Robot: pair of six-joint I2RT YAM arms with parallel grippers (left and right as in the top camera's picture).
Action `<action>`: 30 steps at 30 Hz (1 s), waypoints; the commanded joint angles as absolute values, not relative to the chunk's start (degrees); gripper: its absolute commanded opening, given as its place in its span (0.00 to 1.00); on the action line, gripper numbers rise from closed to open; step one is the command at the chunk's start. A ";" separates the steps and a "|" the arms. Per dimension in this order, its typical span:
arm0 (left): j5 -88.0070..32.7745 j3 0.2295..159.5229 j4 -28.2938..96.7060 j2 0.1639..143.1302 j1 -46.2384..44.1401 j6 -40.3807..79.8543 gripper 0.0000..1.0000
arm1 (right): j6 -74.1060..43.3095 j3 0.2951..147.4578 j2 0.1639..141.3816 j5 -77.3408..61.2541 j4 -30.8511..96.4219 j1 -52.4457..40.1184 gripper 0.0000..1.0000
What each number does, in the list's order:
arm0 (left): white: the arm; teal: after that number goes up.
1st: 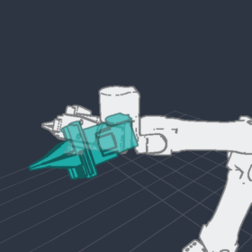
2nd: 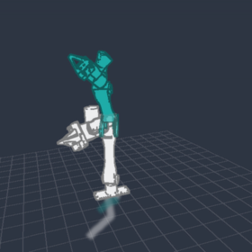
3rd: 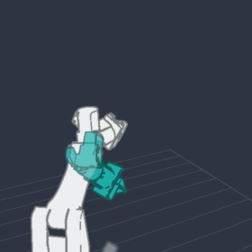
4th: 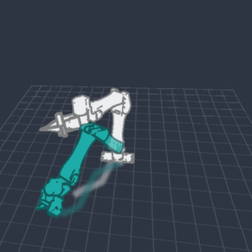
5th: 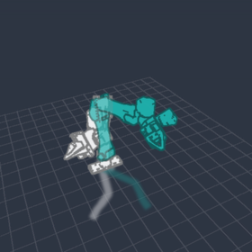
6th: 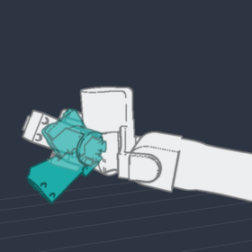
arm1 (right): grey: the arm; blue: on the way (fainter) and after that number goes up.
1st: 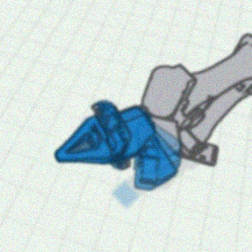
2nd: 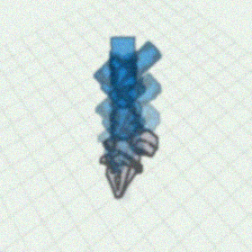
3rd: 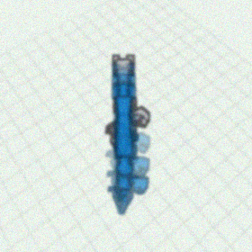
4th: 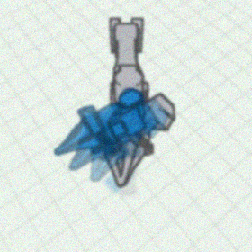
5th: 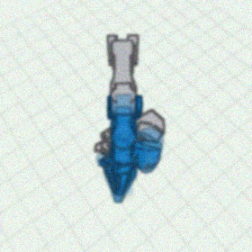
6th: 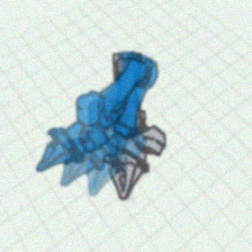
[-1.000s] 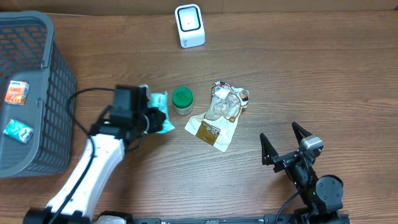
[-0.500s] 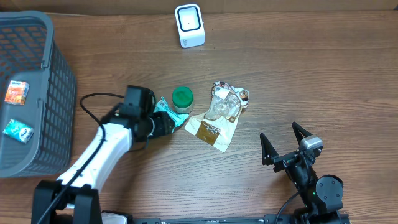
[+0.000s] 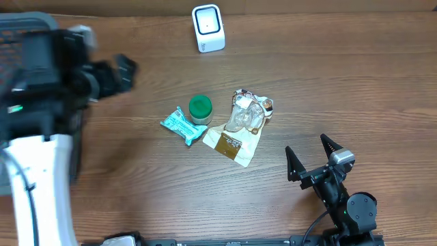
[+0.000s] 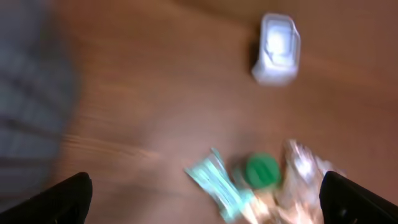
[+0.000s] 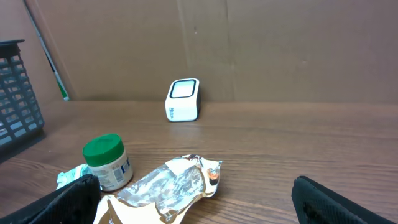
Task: Scan the item barcode
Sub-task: 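Place the wipes pack on the table left of the jar, then move the left gripper back over the basket toward remaining items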
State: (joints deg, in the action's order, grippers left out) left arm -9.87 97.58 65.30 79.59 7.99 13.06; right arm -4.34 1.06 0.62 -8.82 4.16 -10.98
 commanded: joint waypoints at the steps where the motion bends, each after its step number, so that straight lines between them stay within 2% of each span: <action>1: -8.49 102.98 66.19 78.70 19.44 10.85 1.00 | -4.64 0.47 0.16 -9.10 3.97 -11.29 1.00; 6: -7.90 102.69 66.08 80.20 34.22 18.68 1.00 | -4.64 0.47 0.16 -9.10 3.97 -11.29 1.00; 8: -7.33 102.54 65.67 82.04 37.12 19.62 0.98 | -4.64 0.47 0.16 -9.10 3.97 -11.29 1.00; 12: -2.20 102.50 65.63 87.37 39.38 19.55 0.92 | -4.64 0.47 0.16 -9.10 3.97 -11.29 1.00; 21: 14.00 102.48 67.96 99.31 39.79 19.29 0.88 | -4.64 0.47 0.16 -9.10 3.97 -11.29 1.00; 27: 15.75 102.48 67.61 106.61 40.97 19.27 0.80 | -4.64 0.47 0.16 -9.10 3.97 -11.29 1.00; 29: 17.37 102.48 67.48 109.01 41.10 19.20 0.70 | -4.64 0.47 0.16 -9.10 3.97 -11.29 1.00; 30: 17.58 102.48 67.33 110.10 41.21 19.05 0.61 | -4.64 0.47 0.16 -9.10 3.99 -11.29 1.00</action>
